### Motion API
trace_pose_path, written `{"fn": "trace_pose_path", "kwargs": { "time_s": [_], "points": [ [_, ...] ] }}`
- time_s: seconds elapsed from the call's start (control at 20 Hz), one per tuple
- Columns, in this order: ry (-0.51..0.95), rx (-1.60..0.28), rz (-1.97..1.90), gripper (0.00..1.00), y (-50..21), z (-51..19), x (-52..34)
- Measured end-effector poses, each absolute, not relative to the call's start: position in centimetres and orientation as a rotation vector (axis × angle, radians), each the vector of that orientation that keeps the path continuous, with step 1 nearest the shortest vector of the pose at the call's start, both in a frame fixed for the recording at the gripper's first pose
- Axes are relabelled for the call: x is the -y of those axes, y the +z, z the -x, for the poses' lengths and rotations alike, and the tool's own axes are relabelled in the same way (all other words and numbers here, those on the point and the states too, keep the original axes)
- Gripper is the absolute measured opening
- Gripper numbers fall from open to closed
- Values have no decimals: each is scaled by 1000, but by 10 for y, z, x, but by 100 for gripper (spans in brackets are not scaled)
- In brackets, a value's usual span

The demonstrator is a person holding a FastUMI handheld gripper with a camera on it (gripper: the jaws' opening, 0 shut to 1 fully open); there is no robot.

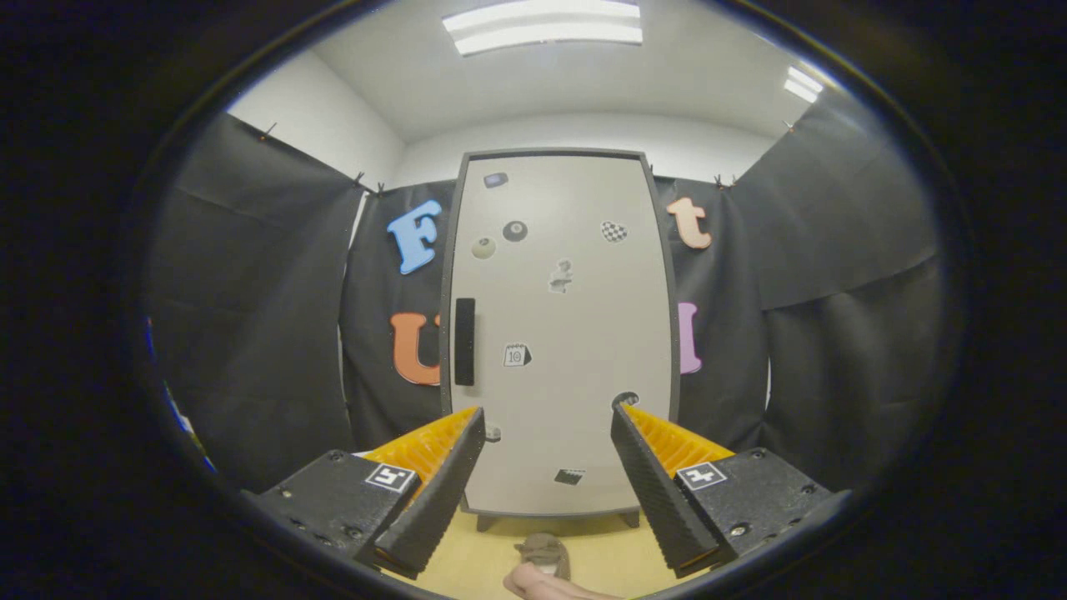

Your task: Open the shoe cabinet door, grab the shoes and put them into the shoe cabinet, then close the shoe cabinet door.

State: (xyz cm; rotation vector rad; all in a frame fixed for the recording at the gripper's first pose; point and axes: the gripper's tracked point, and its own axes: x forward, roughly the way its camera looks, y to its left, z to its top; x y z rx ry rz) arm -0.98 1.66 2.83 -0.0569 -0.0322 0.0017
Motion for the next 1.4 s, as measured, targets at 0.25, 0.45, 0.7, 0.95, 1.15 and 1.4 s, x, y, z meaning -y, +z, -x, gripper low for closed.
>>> {"fn": "trace_pose_path", "kwargs": {
  "time_s": [0.25, 0.45, 0.7, 0.95, 1.15, 1.4],
  "points": [
    [3, 44, 48, 99, 33, 11, -24],
    [5, 38, 65, 99, 37, 0, -32],
    [24, -27, 72, 99, 29, -19, -46],
    [34, -20, 45, 99, 33, -35, -53],
    [29, -11, 15, 99, 37, -54, -59],
    [69, -48, 9, 99, 33, -102, -84]
  ]
}}
